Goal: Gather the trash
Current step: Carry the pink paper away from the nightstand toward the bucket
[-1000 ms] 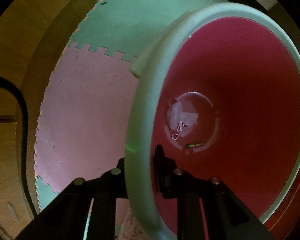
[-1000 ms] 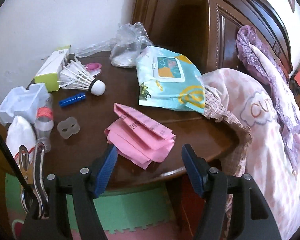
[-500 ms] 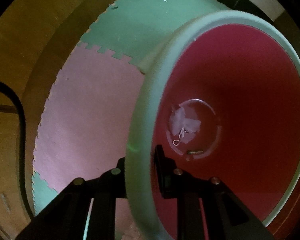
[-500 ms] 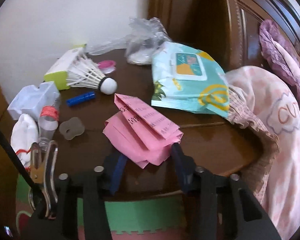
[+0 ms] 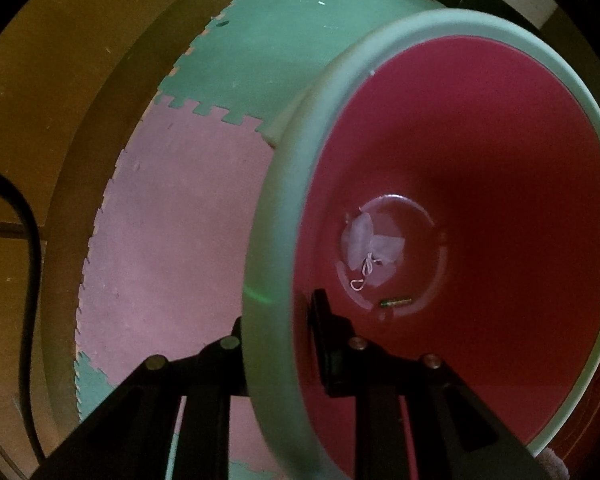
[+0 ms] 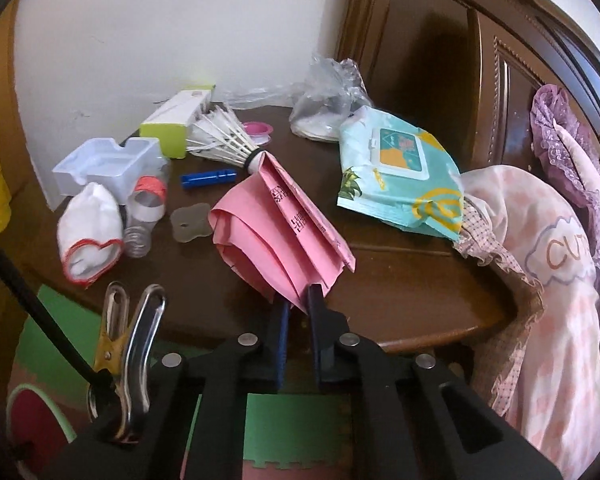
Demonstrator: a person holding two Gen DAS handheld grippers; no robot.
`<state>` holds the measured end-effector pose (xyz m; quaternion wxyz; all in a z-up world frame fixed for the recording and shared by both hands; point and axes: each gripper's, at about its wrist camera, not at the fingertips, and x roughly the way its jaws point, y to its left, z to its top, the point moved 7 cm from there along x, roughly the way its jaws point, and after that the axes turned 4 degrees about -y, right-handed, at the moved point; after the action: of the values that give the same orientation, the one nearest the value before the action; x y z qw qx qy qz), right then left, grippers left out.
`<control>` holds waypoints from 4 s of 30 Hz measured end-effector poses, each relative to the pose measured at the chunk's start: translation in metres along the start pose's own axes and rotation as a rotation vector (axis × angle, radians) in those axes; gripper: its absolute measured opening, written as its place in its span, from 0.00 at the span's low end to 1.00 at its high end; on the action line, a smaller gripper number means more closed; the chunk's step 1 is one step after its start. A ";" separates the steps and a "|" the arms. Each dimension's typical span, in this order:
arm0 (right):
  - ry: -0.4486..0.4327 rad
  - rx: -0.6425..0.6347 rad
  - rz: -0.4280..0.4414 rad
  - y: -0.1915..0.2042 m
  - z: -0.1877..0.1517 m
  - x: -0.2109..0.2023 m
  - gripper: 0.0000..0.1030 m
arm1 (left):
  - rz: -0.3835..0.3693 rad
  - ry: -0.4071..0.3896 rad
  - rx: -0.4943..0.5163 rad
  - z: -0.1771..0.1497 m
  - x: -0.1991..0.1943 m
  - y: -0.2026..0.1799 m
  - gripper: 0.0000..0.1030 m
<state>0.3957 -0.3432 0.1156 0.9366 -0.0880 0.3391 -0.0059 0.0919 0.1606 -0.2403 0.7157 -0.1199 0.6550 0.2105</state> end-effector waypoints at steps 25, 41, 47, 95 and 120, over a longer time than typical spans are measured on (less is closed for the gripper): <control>-0.140 -0.016 0.085 0.068 -0.008 -0.105 0.08 | -0.003 0.001 0.034 0.002 0.000 -0.002 0.19; -0.122 -0.107 0.224 0.130 -0.040 -0.122 0.07 | 0.007 -0.021 0.040 -0.001 0.001 -0.005 0.20; 0.003 -0.054 0.271 0.136 -0.083 -0.076 0.07 | -0.006 0.003 0.038 -0.002 0.004 -0.007 0.17; 0.593 0.258 0.032 0.108 -0.381 0.326 0.44 | 0.044 -0.060 0.042 -0.009 -0.006 -0.022 0.10; 0.442 0.263 0.263 0.092 -0.347 0.168 0.04 | 0.019 -0.068 0.061 -0.018 -0.008 -0.027 0.10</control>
<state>0.2999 -0.3202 -0.2685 0.8360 0.0824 0.5399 0.0526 0.0875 0.1275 -0.2376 0.7388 -0.0848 0.6376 0.2011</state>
